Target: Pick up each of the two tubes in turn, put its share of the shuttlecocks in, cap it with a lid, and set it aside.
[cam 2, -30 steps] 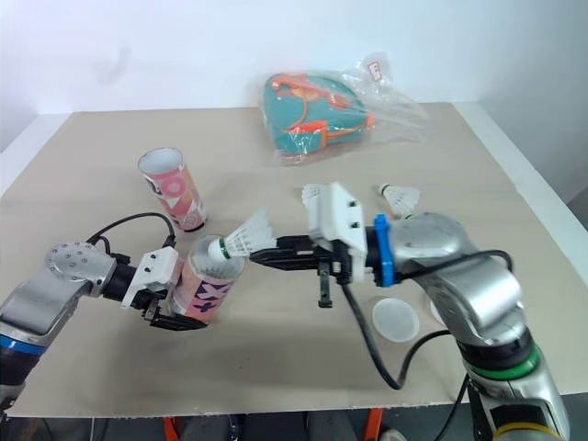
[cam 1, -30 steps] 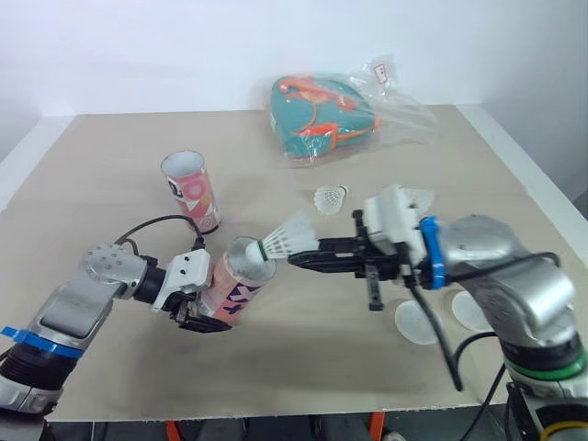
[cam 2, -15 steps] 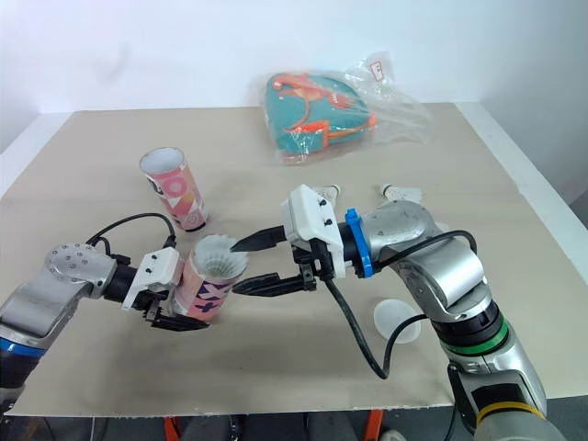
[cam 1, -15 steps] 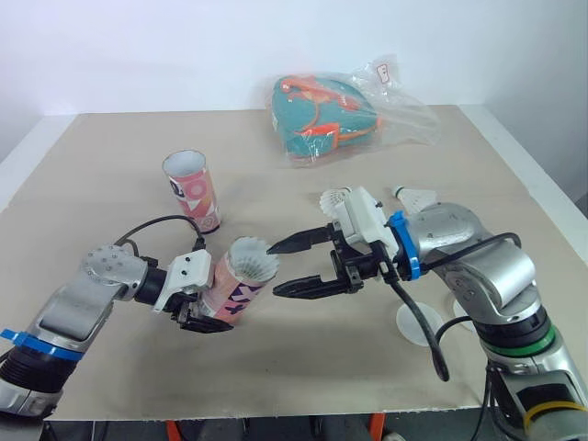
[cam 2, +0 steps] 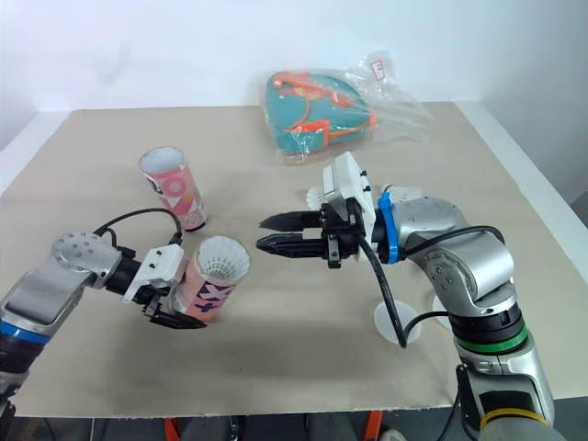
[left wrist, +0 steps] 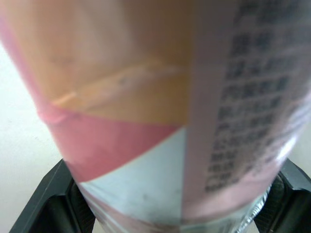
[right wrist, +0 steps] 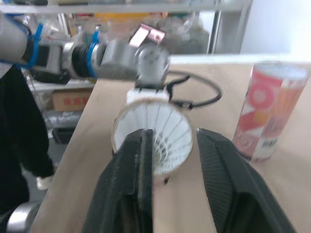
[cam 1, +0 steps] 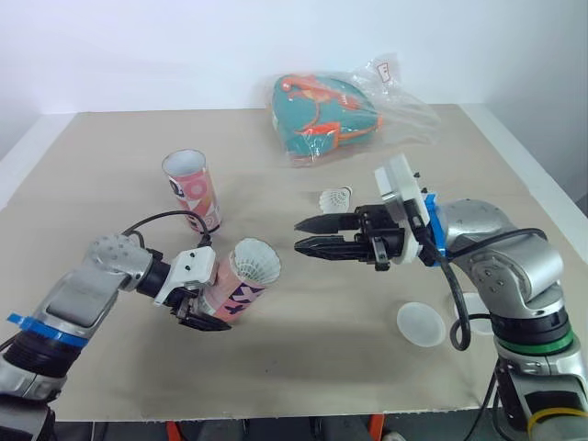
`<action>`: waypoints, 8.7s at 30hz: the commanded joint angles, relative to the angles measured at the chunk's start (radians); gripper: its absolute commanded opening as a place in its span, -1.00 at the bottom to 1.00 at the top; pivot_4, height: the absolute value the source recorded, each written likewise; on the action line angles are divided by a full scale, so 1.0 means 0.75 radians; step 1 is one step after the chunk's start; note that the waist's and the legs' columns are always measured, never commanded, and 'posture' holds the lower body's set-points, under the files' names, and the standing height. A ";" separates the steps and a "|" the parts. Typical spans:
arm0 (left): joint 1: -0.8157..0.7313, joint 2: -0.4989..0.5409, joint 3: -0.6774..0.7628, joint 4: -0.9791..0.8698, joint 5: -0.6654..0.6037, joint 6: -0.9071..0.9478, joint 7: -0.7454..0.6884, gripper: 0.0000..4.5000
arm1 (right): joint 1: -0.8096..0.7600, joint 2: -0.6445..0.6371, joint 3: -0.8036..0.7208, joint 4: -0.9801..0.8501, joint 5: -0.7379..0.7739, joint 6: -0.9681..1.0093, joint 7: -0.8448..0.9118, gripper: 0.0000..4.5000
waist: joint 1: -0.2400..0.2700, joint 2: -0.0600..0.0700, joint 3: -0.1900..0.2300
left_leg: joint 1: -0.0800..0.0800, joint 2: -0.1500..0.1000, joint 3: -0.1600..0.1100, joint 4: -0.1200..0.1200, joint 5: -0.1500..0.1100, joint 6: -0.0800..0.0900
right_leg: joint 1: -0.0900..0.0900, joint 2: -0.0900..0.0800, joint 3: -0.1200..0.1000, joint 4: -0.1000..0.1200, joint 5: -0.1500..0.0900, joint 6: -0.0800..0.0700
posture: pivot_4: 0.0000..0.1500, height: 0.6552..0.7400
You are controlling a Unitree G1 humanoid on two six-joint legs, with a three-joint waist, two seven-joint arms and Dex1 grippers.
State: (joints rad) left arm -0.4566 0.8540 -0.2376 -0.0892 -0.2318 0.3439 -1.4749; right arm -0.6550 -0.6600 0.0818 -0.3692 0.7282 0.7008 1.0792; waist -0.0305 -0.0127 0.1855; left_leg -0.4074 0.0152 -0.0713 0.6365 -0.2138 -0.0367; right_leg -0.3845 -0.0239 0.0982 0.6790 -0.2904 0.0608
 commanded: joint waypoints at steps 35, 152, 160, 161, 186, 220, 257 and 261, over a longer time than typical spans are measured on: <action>-0.386 -0.081 -0.204 0.394 0.060 -0.181 -0.181 0.62 | -0.567 0.455 0.620 0.631 -0.551 -0.237 0.417 -0.93 | -0.025 -0.004 0.003 | -0.020 0.014 -0.003 0.002 0.003 -0.004 | -0.028 0.014 -0.007 0.010 0.009 -0.016 | 1.00 0.97; 0.110 -0.744 0.030 0.522 -0.023 -0.759 0.403 0.62 | 0.336 -0.548 0.099 0.434 -0.687 -0.338 0.459 -0.99 | -0.020 -0.001 0.002 | -0.009 0.007 0.003 0.001 0.030 0.002 | -0.015 0.010 0.005 0.002 0.029 0.007 | 1.00 0.97; 0.114 -0.738 0.021 0.534 -0.001 -0.748 0.411 0.62 | 0.195 -0.518 -0.042 0.059 -0.353 -0.088 0.459 -0.99 | -0.023 0.000 0.002 | -0.009 0.007 0.004 0.001 0.030 0.002 | -0.015 0.010 0.007 0.001 0.030 0.008 | 1.00 0.97; 0.113 -0.732 0.015 0.536 0.005 -0.738 0.406 0.62 | 0.161 -0.516 -0.054 0.016 -0.321 -0.070 0.455 -0.99 | -0.023 0.000 0.002 | -0.009 0.007 0.005 0.001 0.030 0.002 | -0.015 0.010 0.007 0.001 0.030 0.008 | 1.00 0.97; 0.006 -0.723 0.014 0.626 0.000 -0.655 0.324 0.62 | -0.712 -0.053 0.505 0.395 -0.690 -0.371 0.557 -0.99 | -0.023 -0.001 0.002 | -0.015 0.014 0.005 -0.001 0.030 0.002 | -0.026 0.016 0.005 0.001 0.033 0.001 | 1.00 0.97; 0.037 -0.707 0.024 0.585 -0.017 -0.606 0.333 0.62 | -0.826 0.066 0.459 0.566 -0.809 -0.518 0.568 -0.99 | -0.023 -0.001 0.002 | -0.015 0.017 0.005 -0.001 0.030 0.002 | -0.026 0.019 0.004 0.002 0.034 -0.002 | 1.00 0.97; 0.051 -0.716 0.028 0.556 -0.024 -0.573 0.364 0.62 | -0.643 0.022 0.603 0.378 -0.988 -0.700 0.624 -0.99 | -0.023 -0.001 0.000 | -0.013 0.017 0.005 -0.002 0.030 0.002 | -0.025 0.020 0.005 0.002 0.033 -0.002 | 1.00 0.97; 0.051 -0.719 0.029 0.554 -0.024 -0.573 0.370 0.62 | -0.614 0.048 0.612 0.402 -1.034 -0.713 0.589 -0.38 | -0.023 -0.001 -0.002 | -0.009 0.017 0.005 -0.003 0.030 0.002 | -0.022 0.020 0.005 0.002 0.032 -0.002 | 1.00 0.97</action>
State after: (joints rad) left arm -0.4309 0.3061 -0.2189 0.3207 -0.2547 -0.1017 -1.2033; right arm -1.1583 -0.6253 0.4624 -0.0740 -0.0193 0.1693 1.4847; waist -0.0479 -0.0136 0.1843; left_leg -0.4133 0.0280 -0.0676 0.6339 -0.1913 -0.0352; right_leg -0.3999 -0.0092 0.1017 0.6803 -0.2663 0.0589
